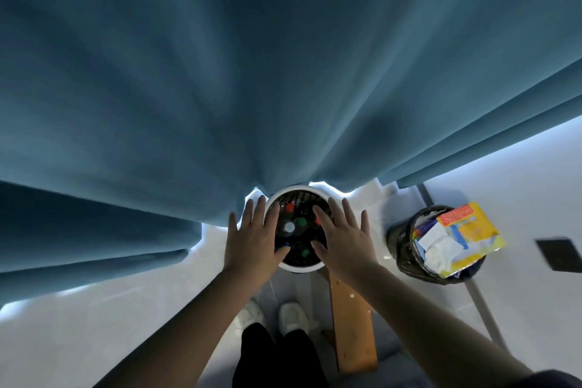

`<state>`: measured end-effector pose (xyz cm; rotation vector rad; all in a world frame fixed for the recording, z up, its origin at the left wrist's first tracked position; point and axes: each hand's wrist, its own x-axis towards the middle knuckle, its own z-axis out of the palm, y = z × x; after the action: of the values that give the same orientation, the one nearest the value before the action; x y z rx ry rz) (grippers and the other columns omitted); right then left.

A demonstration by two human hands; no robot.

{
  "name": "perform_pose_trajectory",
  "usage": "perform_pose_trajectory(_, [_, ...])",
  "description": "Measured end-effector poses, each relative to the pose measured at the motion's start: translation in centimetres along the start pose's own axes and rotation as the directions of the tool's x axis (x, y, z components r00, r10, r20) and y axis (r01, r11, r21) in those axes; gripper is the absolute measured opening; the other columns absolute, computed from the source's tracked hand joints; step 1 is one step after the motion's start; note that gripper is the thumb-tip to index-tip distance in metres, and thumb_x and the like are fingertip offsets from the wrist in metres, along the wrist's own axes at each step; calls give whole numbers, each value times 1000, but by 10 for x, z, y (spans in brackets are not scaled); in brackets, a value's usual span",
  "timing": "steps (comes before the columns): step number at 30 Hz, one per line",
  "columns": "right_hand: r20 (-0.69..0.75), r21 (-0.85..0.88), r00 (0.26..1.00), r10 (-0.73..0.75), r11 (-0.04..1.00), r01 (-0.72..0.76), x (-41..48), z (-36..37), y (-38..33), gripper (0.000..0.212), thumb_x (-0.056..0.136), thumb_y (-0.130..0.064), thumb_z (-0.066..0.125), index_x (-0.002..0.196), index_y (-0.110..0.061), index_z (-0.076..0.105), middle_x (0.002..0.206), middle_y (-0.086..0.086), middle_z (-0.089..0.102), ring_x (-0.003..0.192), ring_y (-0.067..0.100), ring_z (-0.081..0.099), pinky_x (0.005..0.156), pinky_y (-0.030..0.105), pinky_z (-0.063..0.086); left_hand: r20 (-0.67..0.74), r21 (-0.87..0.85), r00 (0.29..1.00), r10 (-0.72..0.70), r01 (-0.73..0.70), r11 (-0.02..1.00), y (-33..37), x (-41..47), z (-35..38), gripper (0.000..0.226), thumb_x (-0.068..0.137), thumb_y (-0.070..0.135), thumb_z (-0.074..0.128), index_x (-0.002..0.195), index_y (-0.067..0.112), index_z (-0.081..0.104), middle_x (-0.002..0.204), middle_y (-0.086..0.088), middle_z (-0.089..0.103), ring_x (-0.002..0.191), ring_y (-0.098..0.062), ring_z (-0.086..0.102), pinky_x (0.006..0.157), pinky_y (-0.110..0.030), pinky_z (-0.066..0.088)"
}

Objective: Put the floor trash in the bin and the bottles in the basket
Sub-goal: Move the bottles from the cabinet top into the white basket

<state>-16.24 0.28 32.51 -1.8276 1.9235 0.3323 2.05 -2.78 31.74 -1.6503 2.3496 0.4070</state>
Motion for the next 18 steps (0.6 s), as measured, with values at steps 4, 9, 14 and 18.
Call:
perform_pose_trajectory(4, [-96, -22, 992, -85, 996, 84, -46, -65, -23, 66, 94, -49, 42, 150, -31, 12, 160, 2, 3, 148, 26, -3, 118, 54, 3, -152, -62, 985, -78, 70, 996, -5, -52, -69, 80, 75, 57, 65, 140, 16, 42, 146, -13, 41, 133, -35, 41, 102, -58, 35])
perform_pose_trajectory(9, [-211, -70, 963, -169, 985, 158, -90, -113, -52, 65, 94, -51, 42, 151, -29, 17, 160, 5, 11, 148, 28, 3, 117, 55, 5, -246, -143, 941, -234, 203, 969, -13, -120, -119, 73, 83, 60, 44, 142, 18, 33, 147, -14, 40, 136, -35, 37, 105, -58, 32])
perform_pose_trajectory(14, [-287, -147, 915, -283, 957, 250, -116, -132, -105, 64, 87, -52, 48, 144, -25, 36, 151, 12, 36, 141, 36, 29, 108, 63, 24, -315, -182, 880, -356, 313, 932, -33, -177, -147, 72, 83, 60, 34, 140, 17, 34, 149, -13, 37, 138, -34, 34, 105, -59, 31])
perform_pose_trajectory(18, [-265, -209, 885, -384, 919, 336, -129, -142, -161, 63, 88, -55, 31, 144, -27, 34, 152, 11, 35, 141, 36, 29, 106, 62, 26, -359, -212, 806, -471, 421, 882, -63, -219, -157, 70, 87, 60, 32, 140, 15, 42, 150, -13, 35, 139, -33, 32, 106, -58, 30])
